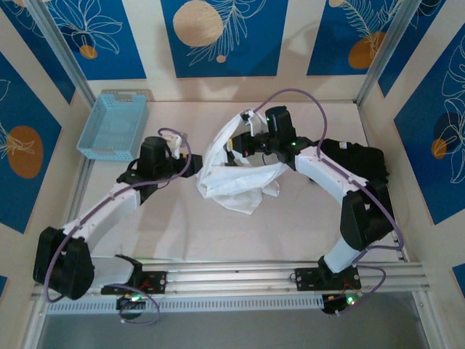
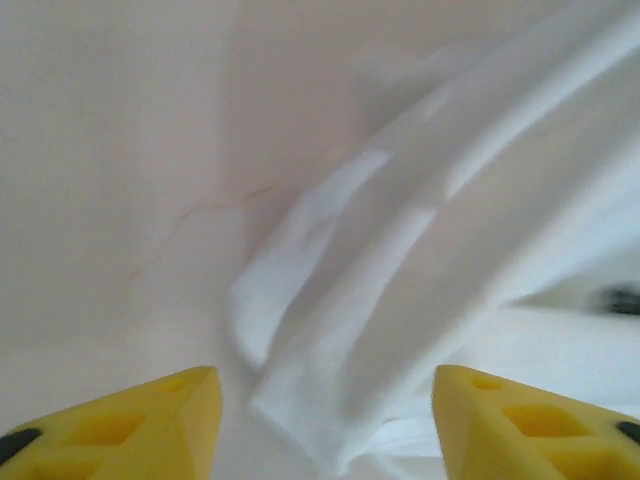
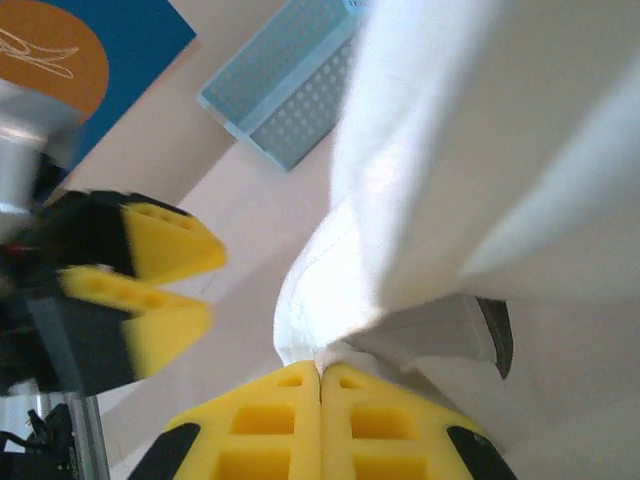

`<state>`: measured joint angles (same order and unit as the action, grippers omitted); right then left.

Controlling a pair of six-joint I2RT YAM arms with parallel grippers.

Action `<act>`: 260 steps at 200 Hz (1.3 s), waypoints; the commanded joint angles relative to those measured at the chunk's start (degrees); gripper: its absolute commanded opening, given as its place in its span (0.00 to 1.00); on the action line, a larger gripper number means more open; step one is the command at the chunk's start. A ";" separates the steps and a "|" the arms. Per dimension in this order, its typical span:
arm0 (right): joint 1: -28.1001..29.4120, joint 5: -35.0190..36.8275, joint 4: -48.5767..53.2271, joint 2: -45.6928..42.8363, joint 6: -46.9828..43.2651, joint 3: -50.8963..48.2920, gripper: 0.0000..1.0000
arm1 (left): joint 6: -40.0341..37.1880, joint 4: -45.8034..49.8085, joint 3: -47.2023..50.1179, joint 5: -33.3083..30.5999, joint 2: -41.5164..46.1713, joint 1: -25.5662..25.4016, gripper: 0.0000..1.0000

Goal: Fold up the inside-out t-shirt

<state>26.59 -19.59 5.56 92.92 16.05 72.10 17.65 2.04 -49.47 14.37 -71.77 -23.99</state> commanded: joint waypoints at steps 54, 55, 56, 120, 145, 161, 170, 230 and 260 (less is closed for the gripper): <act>0.00 -1.50 4.62 0.01 -0.35 3.90 0.00 | -0.08 -3.01 -10.35 1.01 -14.57 -7.36 0.48; -0.02 -1.54 4.67 -0.01 -0.42 3.87 0.00 | -0.08 -3.10 -10.50 0.88 -14.86 -7.38 0.47; 0.01 -1.57 4.74 -0.10 -0.55 3.90 0.00 | -0.12 -3.19 -10.70 0.81 -15.10 -7.34 0.46; -7.84 -12.03 3.20 -7.14 0.25 6.04 0.00 | 9.23 -5.47 -11.09 -8.47 -19.13 1.12 0.00; -11.22 -19.94 -11.15 -10.50 11.18 5.82 0.00 | 12.20 -3.89 -6.13 -15.94 -16.96 5.12 0.00; -11.64 -20.64 -18.77 -11.82 16.24 4.54 0.00 | 12.05 -4.19 -3.00 -16.32 -15.59 5.61 0.00; -11.43 -21.00 -20.37 -11.95 17.26 4.13 0.00 | 12.01 -3.60 -2.00 -15.77 -15.49 5.62 0.00; -12.31 -20.73 -9.22 -11.12 7.91 -1.78 0.00 | 2.08 1.25 6.06 -22.69 -0.73 2.21 0.58; -12.70 -21.36 -6.63 -9.19 5.93 -2.64 0.00 | -2.72 -2.29 4.98 -14.41 0.01 -4.01 0.63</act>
<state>14.26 -39.11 -4.38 82.67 25.30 70.02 20.95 1.91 -43.11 -4.69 -71.29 -23.51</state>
